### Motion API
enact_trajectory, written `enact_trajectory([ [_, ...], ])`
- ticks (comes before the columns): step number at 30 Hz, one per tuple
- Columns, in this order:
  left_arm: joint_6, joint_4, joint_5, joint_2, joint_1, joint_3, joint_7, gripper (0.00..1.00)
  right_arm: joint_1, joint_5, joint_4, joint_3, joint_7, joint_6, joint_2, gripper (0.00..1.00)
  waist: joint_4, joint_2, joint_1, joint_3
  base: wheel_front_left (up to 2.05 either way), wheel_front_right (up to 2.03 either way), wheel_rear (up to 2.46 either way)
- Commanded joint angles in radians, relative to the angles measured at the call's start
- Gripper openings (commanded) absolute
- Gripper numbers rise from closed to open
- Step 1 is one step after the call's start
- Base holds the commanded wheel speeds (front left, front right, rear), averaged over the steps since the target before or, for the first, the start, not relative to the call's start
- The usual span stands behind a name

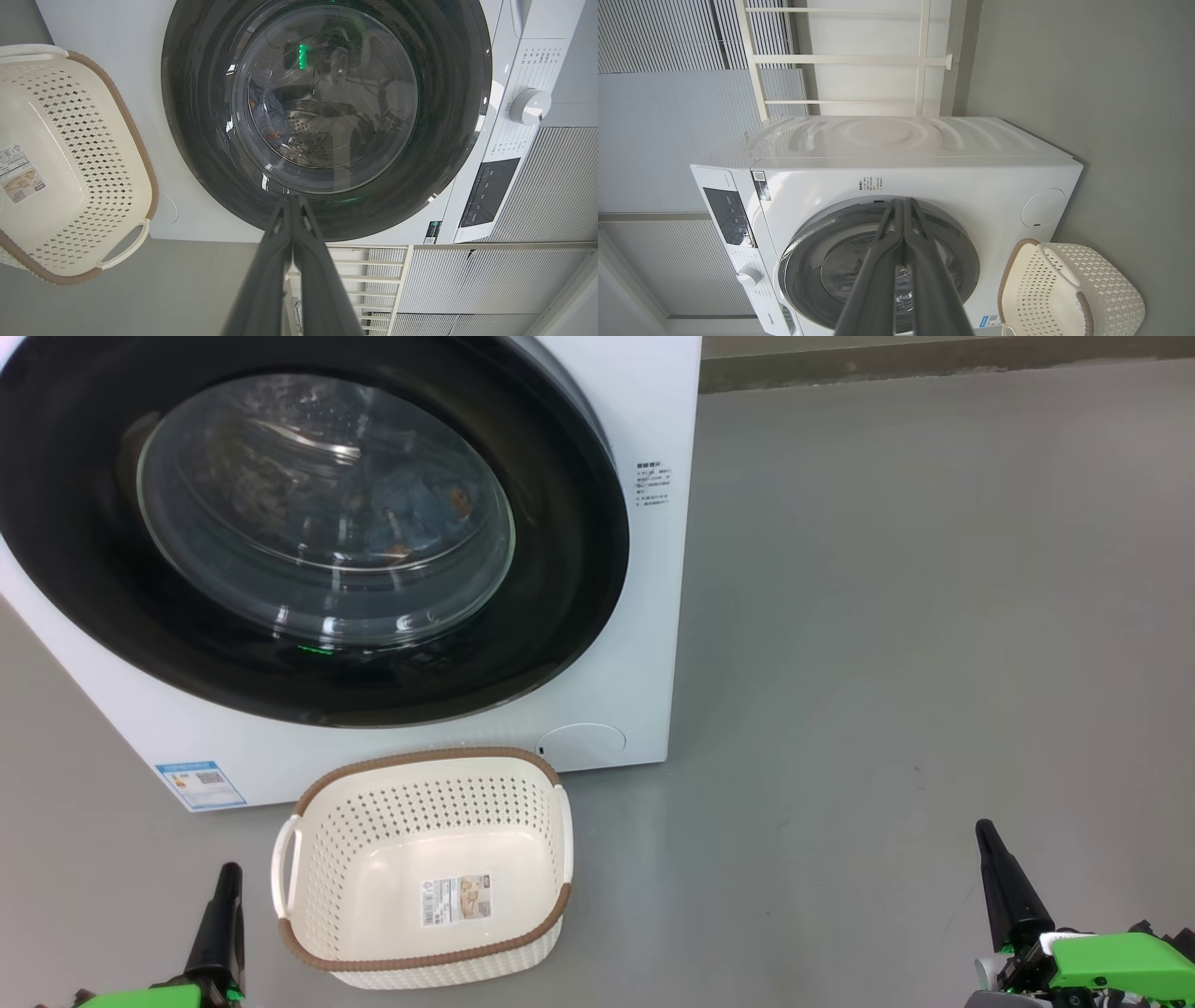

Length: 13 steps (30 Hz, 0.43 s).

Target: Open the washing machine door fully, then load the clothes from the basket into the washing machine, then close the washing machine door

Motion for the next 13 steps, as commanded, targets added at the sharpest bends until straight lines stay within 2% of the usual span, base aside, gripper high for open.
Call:
enact_trajectory([
  [1, -0.011, -0.019, 0.008, 0.016, -0.041, 0.034, 0.004, 0.00, -0.046, -0.006, -0.025, 0.022, 0.007, -0.001, -0.004, 0.00, 0.000, 0.0000, 0.0000, 0.000, 0.00, 0.00, 0.00],
  [13, -0.011, -0.019, 0.009, 0.016, -0.041, 0.035, 0.005, 0.00, -0.046, -0.007, -0.024, 0.021, 0.007, -0.001, -0.004, 0.00, 0.000, 0.0000, 0.0000, 0.000, 0.00, 0.00, 0.00],
])
